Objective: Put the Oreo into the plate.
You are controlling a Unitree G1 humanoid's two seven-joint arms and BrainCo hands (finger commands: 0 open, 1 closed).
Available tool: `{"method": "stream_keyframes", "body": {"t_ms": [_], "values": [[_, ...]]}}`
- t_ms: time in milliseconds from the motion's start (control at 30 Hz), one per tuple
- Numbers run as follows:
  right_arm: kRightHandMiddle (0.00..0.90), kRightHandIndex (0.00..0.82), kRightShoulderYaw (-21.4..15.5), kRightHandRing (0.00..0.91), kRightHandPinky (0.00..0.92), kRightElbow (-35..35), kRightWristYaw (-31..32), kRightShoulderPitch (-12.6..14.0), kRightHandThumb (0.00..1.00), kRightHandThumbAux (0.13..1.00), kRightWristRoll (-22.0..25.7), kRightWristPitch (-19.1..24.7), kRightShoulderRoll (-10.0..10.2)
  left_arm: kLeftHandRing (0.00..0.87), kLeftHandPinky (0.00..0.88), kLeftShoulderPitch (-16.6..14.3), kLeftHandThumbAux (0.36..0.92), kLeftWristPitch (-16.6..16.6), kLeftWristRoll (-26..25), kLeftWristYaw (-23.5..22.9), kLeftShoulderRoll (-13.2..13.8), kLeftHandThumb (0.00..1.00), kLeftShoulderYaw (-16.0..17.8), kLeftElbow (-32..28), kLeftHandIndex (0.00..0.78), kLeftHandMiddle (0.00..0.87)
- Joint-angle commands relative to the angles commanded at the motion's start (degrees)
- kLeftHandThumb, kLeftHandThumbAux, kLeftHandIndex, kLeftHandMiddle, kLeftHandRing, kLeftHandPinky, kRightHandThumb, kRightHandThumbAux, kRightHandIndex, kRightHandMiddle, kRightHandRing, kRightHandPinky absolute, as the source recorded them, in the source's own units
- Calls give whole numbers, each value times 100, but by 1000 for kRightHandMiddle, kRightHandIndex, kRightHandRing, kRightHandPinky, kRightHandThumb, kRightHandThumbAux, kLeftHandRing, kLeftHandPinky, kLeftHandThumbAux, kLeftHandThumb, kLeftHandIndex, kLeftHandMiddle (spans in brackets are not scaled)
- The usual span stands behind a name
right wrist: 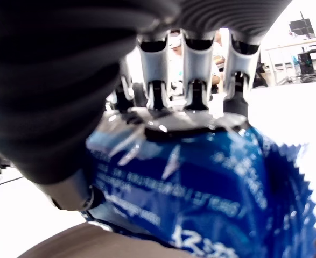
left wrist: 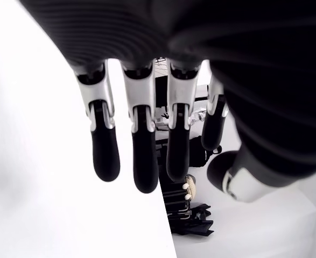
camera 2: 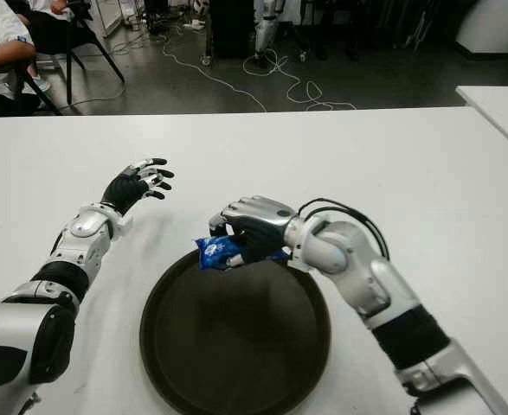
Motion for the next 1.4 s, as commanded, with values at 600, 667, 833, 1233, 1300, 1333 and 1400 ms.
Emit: {"method": "stream_keyframes", "body": {"t_ms": [600, 667, 833, 1233, 1300, 1333, 1400], "values": [[701, 424, 230, 718, 712, 628, -531, -96, 688, 734, -363, -198, 267, 389, 432, -19, 638, 58, 12, 105, -32, 540, -4, -6, 227, 341], [710, 424, 314, 723, 711, 761, -621, -128, 687, 733, -425, -247, 345, 387, 430, -21, 636, 67, 9, 107, -34, 539, -1, -4, 220, 338], [710, 425, 400, 716, 700, 795, -594, -156, 688, 732, -420, -332, 392, 387, 432, -31, 639, 90, 35, 123, -29, 545, -24, 2, 216, 334], [719, 428, 431, 720, 714, 815, -416, -81, 689, 731, -171, -515, 417, 388, 436, -23, 662, 63, -3, 96, -56, 553, 2, -19, 235, 338], [723, 428, 433, 724, 720, 811, -395, -77, 689, 732, -167, -530, 409, 390, 439, -19, 659, 51, -3, 99, -59, 547, 2, -23, 229, 338], [724, 428, 434, 726, 723, 810, -388, -75, 689, 732, -168, -534, 407, 390, 440, -17, 656, 46, -2, 101, -60, 544, 1, -24, 224, 336], [724, 428, 442, 728, 725, 807, -377, -68, 689, 732, -176, -537, 405, 389, 441, -15, 653, 38, 1, 105, -60, 541, -1, -25, 221, 335]]}}
